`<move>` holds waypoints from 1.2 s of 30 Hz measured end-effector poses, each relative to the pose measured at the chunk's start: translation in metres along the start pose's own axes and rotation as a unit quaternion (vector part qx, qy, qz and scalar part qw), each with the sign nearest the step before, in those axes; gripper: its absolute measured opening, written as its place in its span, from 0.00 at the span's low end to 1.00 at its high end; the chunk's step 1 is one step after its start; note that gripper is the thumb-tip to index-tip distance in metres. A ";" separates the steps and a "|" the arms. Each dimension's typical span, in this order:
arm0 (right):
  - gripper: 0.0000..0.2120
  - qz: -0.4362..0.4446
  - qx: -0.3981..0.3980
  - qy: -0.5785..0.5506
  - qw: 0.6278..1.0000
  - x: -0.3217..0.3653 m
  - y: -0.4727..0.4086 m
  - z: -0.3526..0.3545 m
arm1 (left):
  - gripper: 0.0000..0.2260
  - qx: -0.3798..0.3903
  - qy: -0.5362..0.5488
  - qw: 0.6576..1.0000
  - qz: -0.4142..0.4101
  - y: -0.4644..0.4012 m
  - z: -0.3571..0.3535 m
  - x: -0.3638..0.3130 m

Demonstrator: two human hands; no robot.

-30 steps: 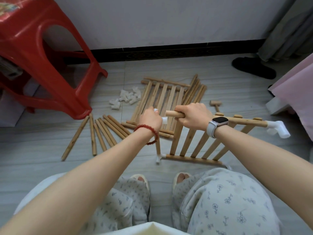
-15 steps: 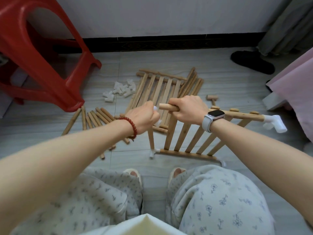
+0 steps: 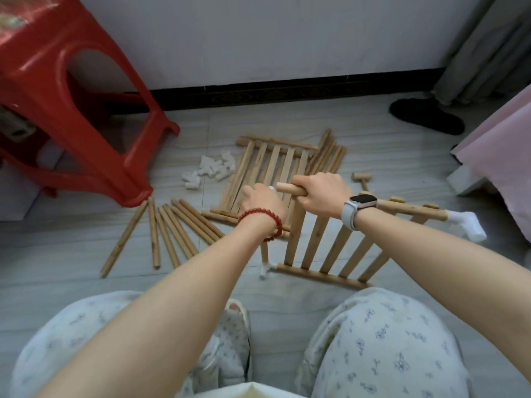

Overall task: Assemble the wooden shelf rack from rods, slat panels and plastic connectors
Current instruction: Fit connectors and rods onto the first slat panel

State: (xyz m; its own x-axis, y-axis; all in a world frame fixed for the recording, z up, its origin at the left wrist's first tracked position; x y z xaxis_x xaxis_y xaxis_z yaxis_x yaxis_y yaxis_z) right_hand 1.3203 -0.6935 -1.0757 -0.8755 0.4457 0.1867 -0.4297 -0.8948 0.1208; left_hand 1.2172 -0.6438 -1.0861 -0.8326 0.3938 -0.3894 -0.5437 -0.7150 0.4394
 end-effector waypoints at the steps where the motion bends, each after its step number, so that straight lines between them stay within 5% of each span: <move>1: 0.03 0.004 -0.002 0.002 1.000 0.001 0.002 -0.001 | 0.15 -0.023 0.007 1.000 -0.011 0.003 0.003 0.000; 7: 0.04 0.026 -0.012 0.002 1.000 0.005 0.003 -0.001 | 0.01 0.005 -0.084 0.984 -0.159 0.001 0.012 -0.003; 25: 0.05 0.038 -0.014 -0.028 0.999 0.015 0.022 -0.001 | 0.05 -0.014 -0.188 0.970 -0.155 0.010 0.010 -0.008; 36: 0.08 0.094 -0.022 0.005 0.995 0.028 0.039 -0.007 | 0.04 0.025 -0.215 0.950 -0.223 0.012 0.000 -0.002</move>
State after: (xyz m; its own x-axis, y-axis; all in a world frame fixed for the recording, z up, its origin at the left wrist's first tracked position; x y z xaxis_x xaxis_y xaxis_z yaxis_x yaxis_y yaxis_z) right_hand 1.2777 -0.7164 -1.0723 -0.9432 0.2710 0.1923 -0.2678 -0.9625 0.0426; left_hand 1.2121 -0.6531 -1.0803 -0.4777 0.8589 -0.1848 -0.8486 -0.3967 0.3500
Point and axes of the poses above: each hand's wrist, its own y-axis away from the middle knuckle, its own z-axis out of the back of the hand, x = y × z, the point moved 9 cm from there along -y, towards the middle knuckle, and after that the axes turned 7 degrees about -z, right-handed, at the moved point
